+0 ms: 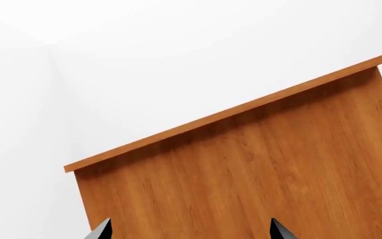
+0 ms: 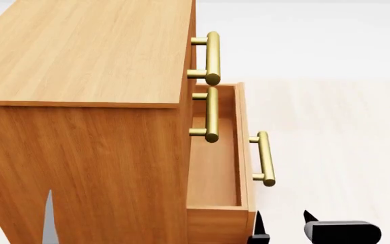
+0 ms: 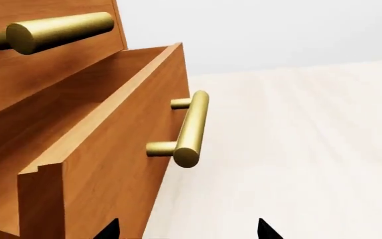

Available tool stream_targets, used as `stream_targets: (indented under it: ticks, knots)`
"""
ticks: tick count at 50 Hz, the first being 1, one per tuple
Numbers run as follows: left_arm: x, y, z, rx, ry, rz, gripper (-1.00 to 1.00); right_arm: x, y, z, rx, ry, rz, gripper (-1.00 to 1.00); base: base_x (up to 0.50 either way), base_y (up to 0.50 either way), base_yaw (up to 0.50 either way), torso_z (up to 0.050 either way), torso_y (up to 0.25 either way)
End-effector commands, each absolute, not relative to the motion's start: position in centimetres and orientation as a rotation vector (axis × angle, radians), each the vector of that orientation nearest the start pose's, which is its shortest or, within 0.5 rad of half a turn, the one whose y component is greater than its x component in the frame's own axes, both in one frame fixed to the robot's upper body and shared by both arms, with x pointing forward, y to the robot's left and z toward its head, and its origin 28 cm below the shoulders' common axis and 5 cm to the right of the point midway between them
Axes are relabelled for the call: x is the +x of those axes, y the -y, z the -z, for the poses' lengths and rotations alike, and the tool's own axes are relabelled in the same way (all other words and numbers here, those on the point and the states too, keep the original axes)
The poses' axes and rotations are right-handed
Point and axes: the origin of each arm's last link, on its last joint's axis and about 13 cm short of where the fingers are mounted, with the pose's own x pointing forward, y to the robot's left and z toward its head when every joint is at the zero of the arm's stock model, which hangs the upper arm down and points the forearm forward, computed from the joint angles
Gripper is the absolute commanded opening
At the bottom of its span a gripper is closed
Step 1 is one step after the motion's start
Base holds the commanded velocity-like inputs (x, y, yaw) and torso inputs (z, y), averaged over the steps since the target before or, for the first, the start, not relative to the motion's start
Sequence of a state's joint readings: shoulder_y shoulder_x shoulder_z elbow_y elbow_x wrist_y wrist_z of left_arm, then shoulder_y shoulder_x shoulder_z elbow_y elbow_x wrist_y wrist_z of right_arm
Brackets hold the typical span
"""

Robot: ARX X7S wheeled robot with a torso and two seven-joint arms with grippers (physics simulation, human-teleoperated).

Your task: Close the bottom drawer of the cabinet.

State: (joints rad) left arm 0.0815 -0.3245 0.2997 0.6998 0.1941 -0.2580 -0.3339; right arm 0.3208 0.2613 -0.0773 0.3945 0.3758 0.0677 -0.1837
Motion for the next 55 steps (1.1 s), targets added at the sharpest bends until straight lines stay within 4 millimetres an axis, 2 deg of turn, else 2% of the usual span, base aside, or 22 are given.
stream_targets:
  ticks: [1,35,55]
  knots:
    - [17.0,-20.3,-11.8,0.345,0.41,-0.031,1.0,27.5,14.7,-1.2,0.106,-0.133,-0.235,1.0,0.0,0.0,0.0,0.0,0.0]
    - [17.0,-20.4,-11.8,0.34,0.409,-0.035,1.0,27.7,11.4,-3.3,0.044,-0.113,-0.403,1.0,0.0,0.0,0.0,0.0,0.0]
    - [16.8,-20.4,-11.9,0.338,0.409,-0.034,1.0,28.0,10.2,-4.6,0.0,-0.107,-0.484,1.0,0.0,0.0,0.0,0.0,0.0]
